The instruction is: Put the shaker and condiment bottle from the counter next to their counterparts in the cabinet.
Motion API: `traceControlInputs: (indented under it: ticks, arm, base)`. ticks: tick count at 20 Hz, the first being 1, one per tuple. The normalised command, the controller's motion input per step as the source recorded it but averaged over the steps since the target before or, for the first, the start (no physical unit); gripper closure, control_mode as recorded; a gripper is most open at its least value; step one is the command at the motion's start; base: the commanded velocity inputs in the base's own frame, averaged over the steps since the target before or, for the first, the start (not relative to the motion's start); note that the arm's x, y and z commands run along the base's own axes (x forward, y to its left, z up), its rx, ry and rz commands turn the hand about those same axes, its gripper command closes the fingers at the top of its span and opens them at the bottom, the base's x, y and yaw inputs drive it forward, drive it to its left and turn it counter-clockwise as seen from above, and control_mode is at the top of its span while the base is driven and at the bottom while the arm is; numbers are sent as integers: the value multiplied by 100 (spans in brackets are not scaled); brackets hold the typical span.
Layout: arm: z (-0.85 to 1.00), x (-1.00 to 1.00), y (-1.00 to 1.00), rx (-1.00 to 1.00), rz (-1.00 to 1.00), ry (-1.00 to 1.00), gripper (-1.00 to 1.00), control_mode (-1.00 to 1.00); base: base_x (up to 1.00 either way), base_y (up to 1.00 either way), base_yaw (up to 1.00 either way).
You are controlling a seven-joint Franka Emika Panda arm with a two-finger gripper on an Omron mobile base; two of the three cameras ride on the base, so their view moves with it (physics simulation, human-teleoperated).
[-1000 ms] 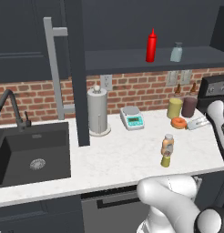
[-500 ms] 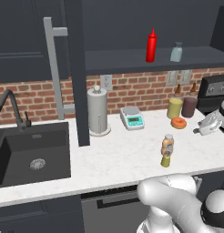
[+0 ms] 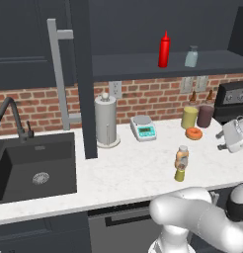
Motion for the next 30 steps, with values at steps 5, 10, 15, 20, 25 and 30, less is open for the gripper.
traceControlInputs:
  ticks: [5,10,15,20,25,30]
  arm:
    - [-59,3,-1,0,34,-12,-100,-100]
    - [-44,10,0,0,17,-3,-100,-100]
    - [-20,16,0,0,0,-5,-100,-100]
    - [0,34,2,2,0,-2,-100,-100]
    - [0,21,20,0,0,0,-100,-100]
    - [-1,6,11,0,0,0,-100,-100]
  base:
    - [0,0,0]
    - [0,0,0]
    - [0,0,0]
    - [0,0,0]
    - [0,0,0]
    - [0,0,0]
